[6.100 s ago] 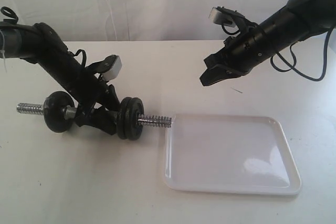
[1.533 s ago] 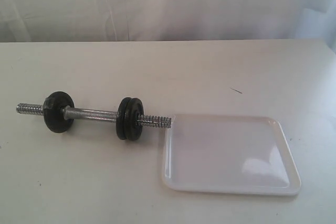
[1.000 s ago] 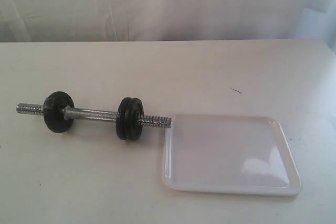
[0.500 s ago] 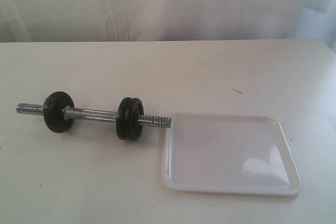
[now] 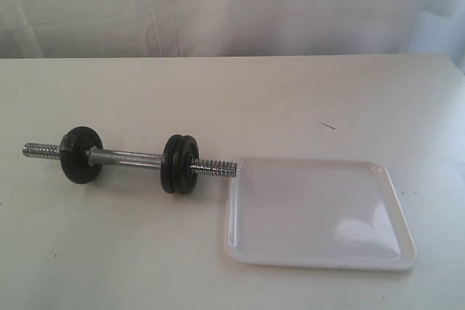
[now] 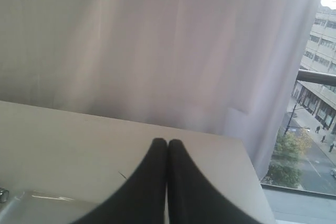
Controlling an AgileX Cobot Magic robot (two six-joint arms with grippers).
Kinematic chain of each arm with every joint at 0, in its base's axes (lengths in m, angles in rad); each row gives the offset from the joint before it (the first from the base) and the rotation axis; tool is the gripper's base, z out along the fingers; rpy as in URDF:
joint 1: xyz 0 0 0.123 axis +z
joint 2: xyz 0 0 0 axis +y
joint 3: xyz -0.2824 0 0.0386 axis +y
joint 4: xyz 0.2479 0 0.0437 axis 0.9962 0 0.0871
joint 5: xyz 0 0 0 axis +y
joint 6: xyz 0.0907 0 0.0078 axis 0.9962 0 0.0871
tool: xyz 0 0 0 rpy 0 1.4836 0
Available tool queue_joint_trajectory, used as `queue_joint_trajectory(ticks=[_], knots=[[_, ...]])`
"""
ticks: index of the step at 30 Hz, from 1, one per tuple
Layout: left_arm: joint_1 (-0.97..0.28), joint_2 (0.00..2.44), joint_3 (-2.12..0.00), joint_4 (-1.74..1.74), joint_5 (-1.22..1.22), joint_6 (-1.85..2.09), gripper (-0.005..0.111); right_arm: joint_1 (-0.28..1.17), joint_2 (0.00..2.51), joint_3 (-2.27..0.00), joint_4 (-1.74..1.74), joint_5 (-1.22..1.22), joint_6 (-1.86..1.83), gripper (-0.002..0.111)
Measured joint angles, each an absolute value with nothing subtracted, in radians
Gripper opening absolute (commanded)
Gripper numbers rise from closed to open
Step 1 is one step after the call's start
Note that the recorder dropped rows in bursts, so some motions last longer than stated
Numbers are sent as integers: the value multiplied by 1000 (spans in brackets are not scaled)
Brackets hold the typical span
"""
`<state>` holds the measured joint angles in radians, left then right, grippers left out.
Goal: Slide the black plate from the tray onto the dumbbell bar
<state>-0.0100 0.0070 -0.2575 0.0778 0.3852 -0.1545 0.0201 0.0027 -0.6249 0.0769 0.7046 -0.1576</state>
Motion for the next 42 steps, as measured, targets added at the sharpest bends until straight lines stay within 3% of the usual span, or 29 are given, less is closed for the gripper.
queue_joint_trajectory(ticks=[8,18,42], knots=[[-10,5,-23,71,156,-201,0,20,5,-317,55,377,-156,0],[-10,5,-6,71,153,-201,0,20,5,-22,55,163,-115,0],[-10,5,-4,71,184,-201,0,20,5,-4,49,245,-113,0]])
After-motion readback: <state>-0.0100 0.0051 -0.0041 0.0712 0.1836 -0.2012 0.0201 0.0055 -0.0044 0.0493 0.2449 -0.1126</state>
